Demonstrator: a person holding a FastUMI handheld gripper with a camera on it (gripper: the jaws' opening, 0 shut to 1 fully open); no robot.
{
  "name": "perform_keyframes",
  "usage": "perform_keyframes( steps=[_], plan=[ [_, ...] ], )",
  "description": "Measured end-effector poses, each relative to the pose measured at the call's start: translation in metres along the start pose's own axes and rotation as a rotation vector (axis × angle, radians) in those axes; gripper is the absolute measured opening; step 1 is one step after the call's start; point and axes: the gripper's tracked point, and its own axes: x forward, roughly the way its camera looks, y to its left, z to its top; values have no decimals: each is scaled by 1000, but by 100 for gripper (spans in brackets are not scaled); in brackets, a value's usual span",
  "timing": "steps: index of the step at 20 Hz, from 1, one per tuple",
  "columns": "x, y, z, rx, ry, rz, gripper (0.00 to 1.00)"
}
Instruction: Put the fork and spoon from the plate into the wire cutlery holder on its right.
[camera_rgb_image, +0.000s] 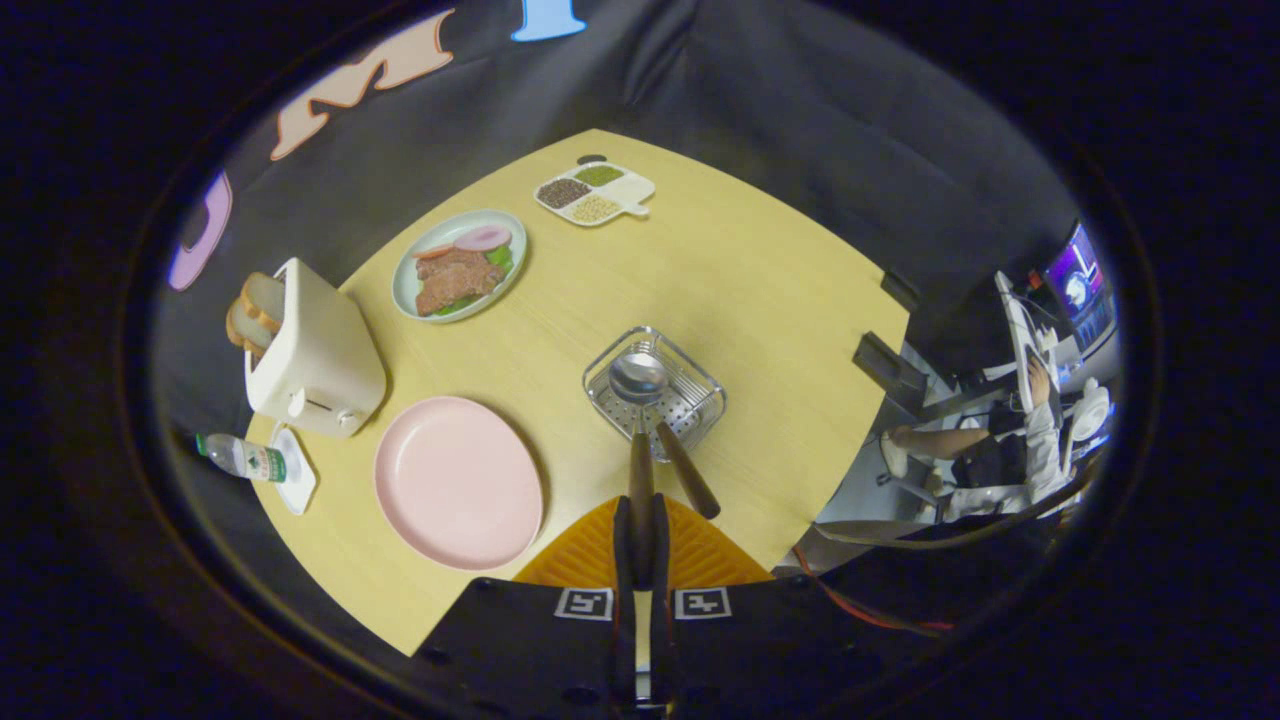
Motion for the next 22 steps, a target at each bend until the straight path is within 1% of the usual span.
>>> perform_keyframes(
  steps=[4, 7, 8, 10, 13, 16, 18, 22],
  plan=[
    [12, -1, 5, -3, 59, -2, 8],
    [19, 2, 7, -19, 88, 20, 10],
    [22, 2, 11, -23, 86, 26, 10],
    [23, 3, 16, -30, 83, 34, 14],
    [17, 0, 27, -22, 56, 40, 17],
    [15, 2, 33, -31, 11, 66, 68],
    [7, 3, 37, -60, -15, 75, 100],
    [0, 3, 38, -125, -81, 73, 100]
  ],
)
